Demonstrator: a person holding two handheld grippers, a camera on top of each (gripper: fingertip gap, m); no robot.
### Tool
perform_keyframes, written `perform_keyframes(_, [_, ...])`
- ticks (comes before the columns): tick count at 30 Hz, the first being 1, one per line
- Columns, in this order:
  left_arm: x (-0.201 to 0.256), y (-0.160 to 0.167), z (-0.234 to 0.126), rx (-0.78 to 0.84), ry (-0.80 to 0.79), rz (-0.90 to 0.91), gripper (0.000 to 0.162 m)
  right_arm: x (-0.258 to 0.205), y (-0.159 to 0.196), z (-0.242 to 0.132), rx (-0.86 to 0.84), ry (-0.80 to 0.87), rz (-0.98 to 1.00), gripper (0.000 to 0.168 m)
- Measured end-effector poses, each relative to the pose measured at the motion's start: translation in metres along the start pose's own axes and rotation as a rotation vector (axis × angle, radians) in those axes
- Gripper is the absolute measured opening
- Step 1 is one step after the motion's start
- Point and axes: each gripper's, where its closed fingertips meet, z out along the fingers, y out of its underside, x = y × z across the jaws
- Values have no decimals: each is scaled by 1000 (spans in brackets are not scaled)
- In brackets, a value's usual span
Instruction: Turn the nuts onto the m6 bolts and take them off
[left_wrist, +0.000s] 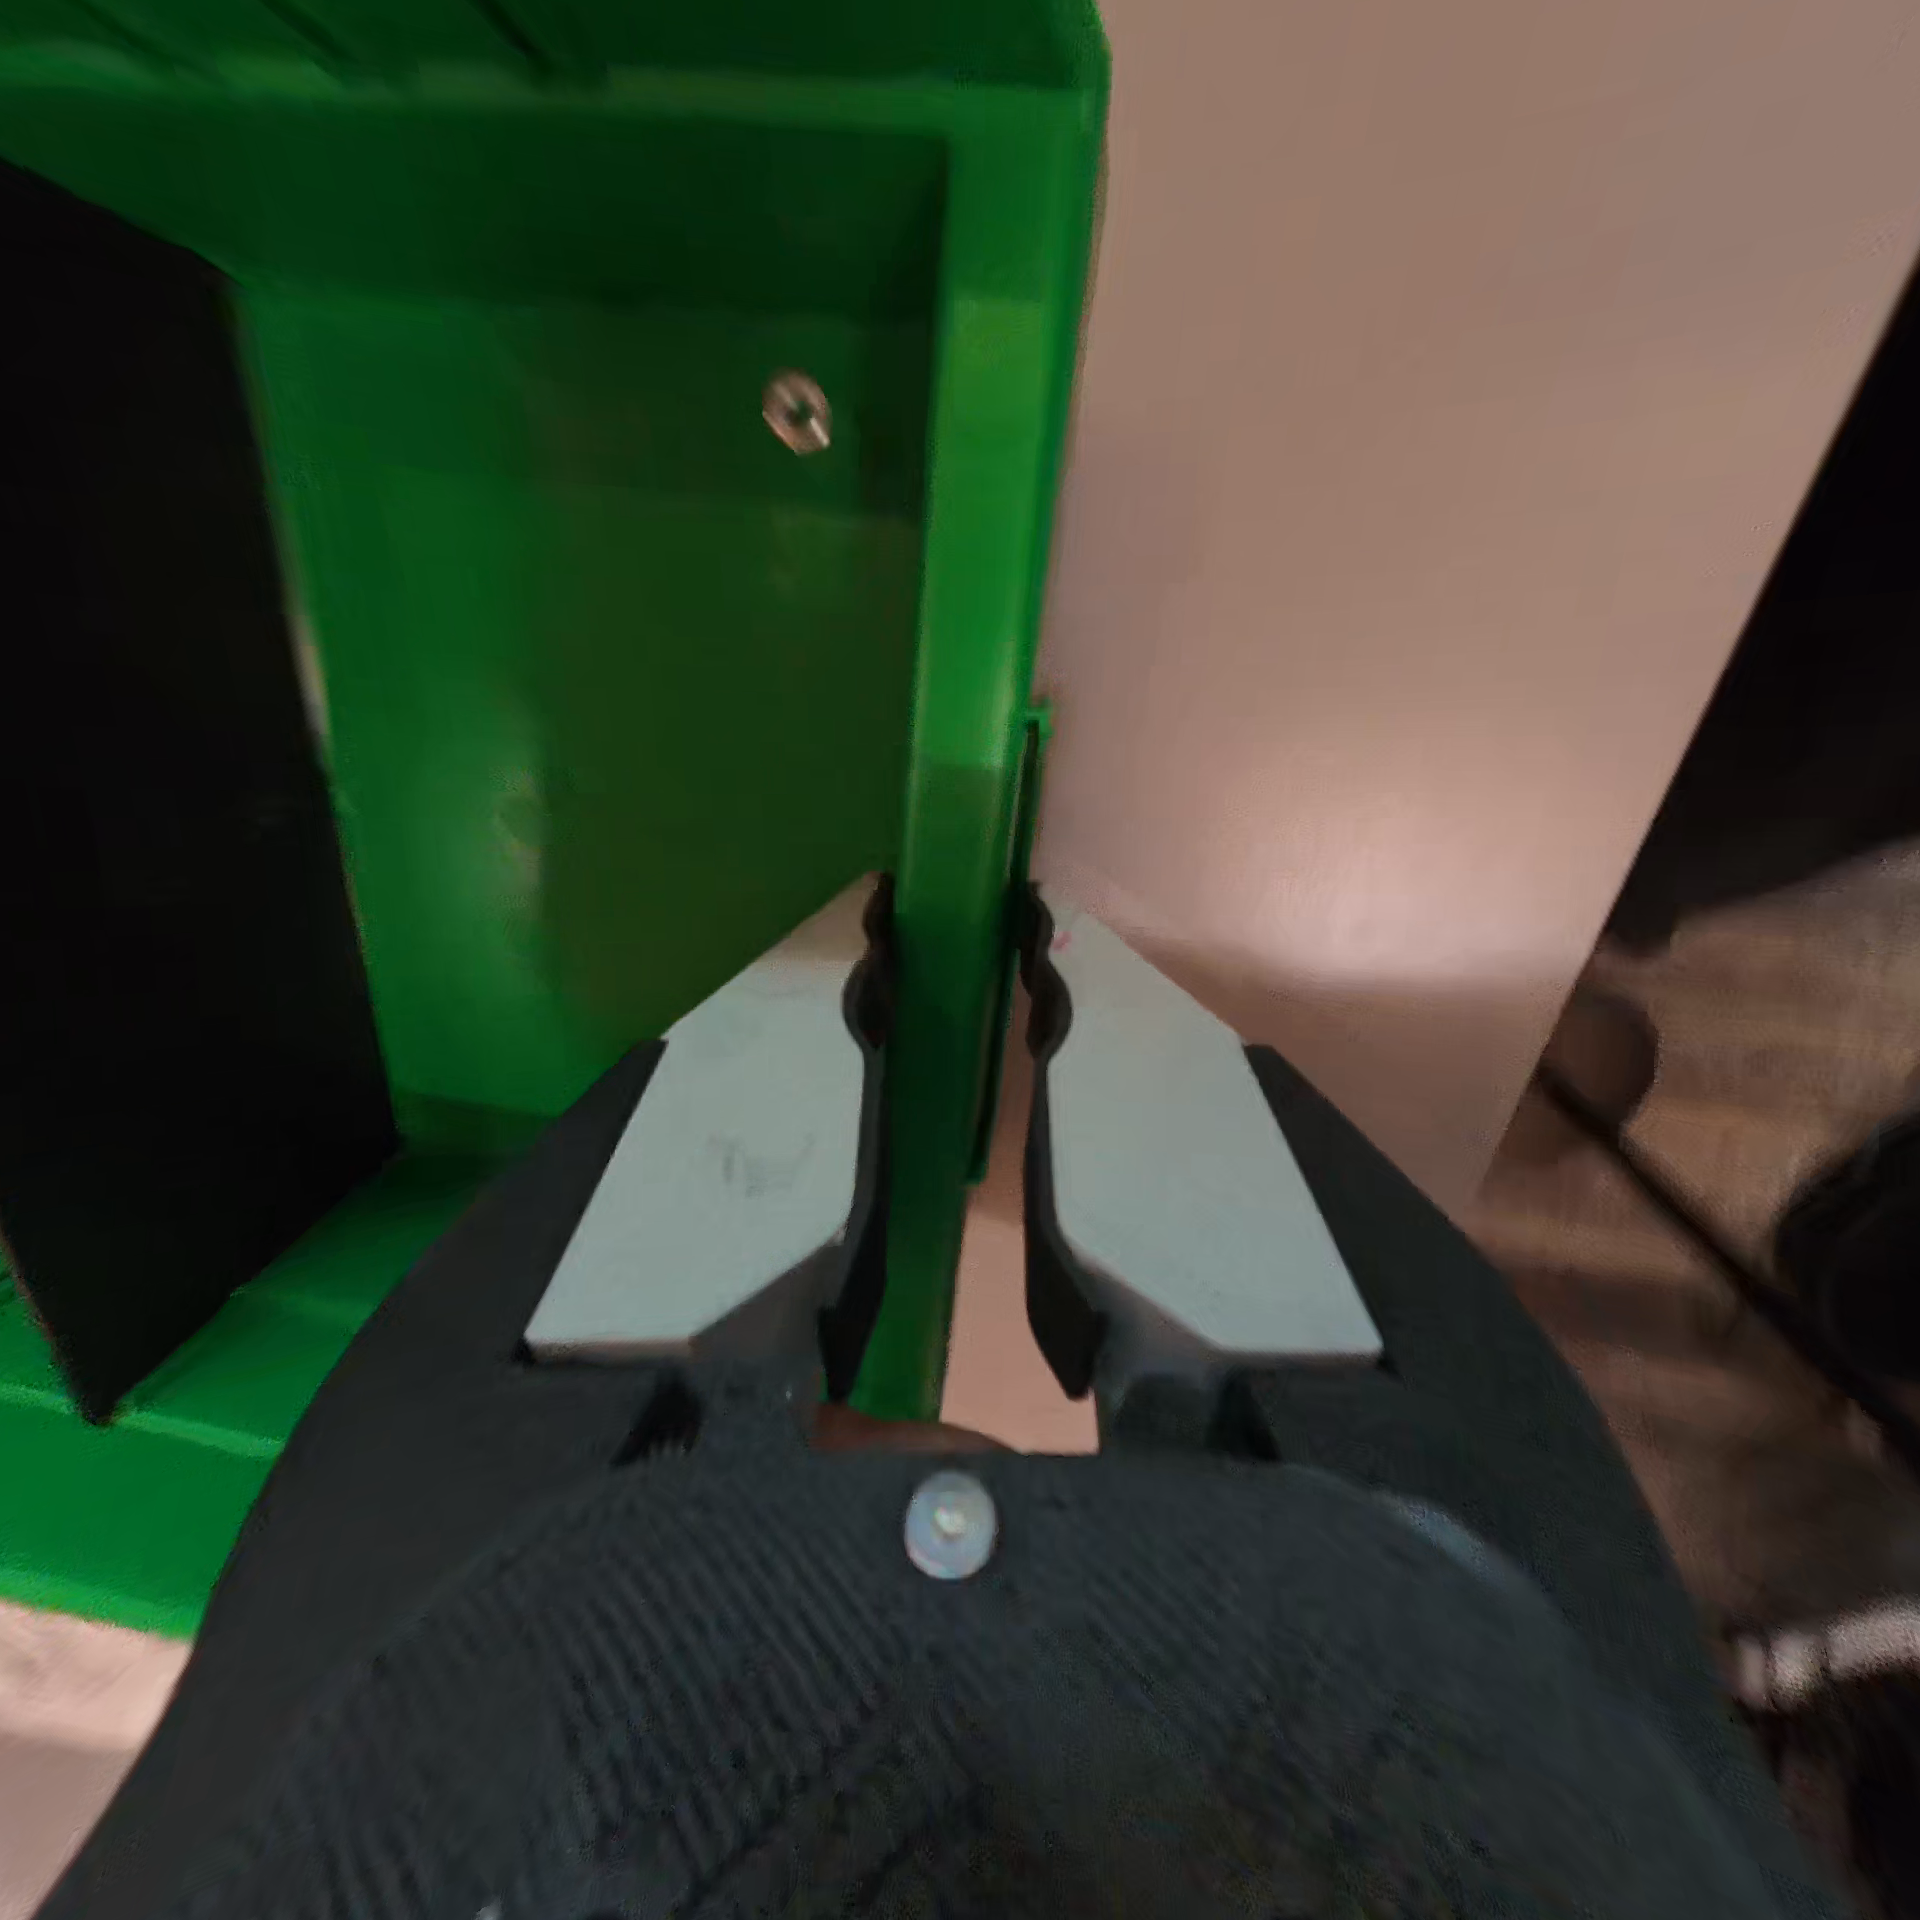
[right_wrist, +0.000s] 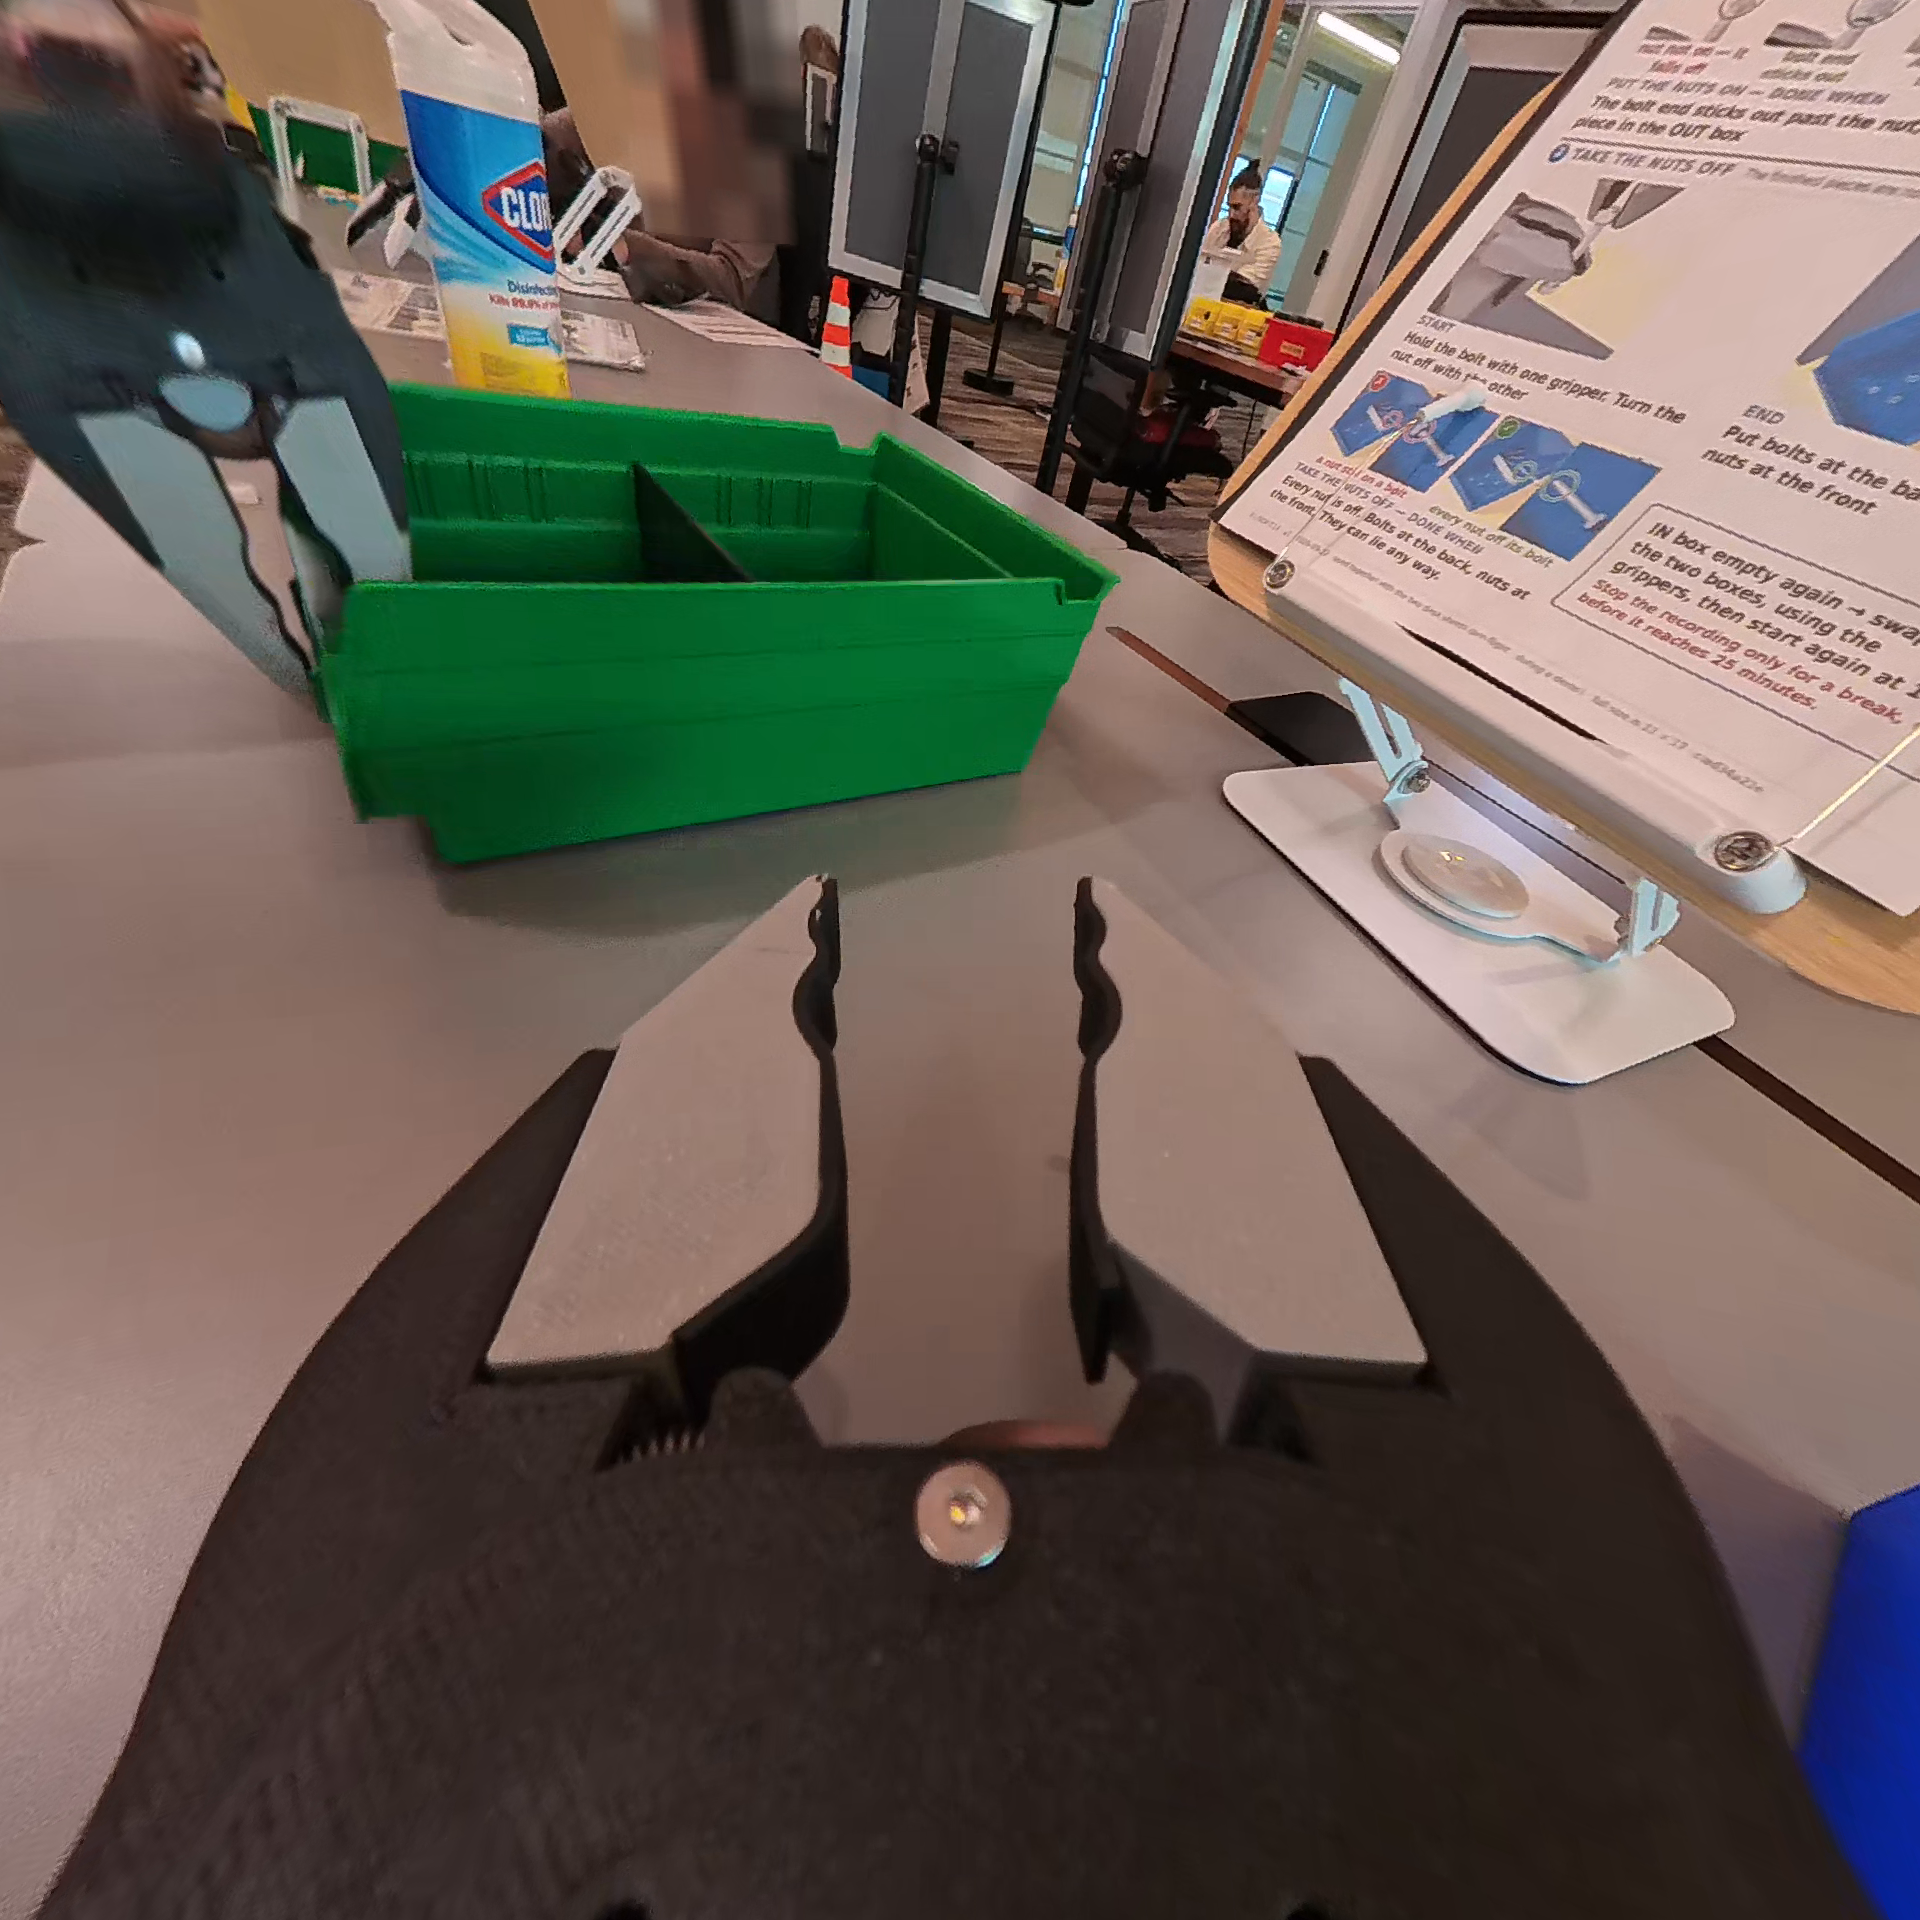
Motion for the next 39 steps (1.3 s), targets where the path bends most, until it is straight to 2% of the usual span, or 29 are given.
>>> perform_keyframes(2, [0,1,-5,-24,8,35,22,-1,1,1,-5,-2,-6,42])
perform_keyframes(5, [-11,-23,-42,122,10,-18,23,-1,2,1,-8,0,-10,41])
perform_keyframes(7, [-14,-22,-53,116,32,-15,24,0,2,1,-9,3,-8,41])
perform_keyframes(14, [-10,-1,-52,1,80,-15,23,1,2,0,-7,-8,14,41])
perform_keyframes(19, [-12,-18,-75,89,128,-32,23,-3,0,1,-4,-11,-10,41])
perform_keyframes(25, [-11,-7,-68,27,132,-16,23,-5,5,4,-20,-21,-4,41])
perform_keyframes(30, [-13,-17,-92,140,157,-60,24,-9,7,5,-25,-32,-10,41])
perform_keyframes(34, [-11,-8,-85,56,163,-38,23,-10,8,6,-32,-30,-20,41])
perform_keyframes(39, [-13,-14,-91,89,170,-41,24,-8,9,7,-34,-28,-11,41])
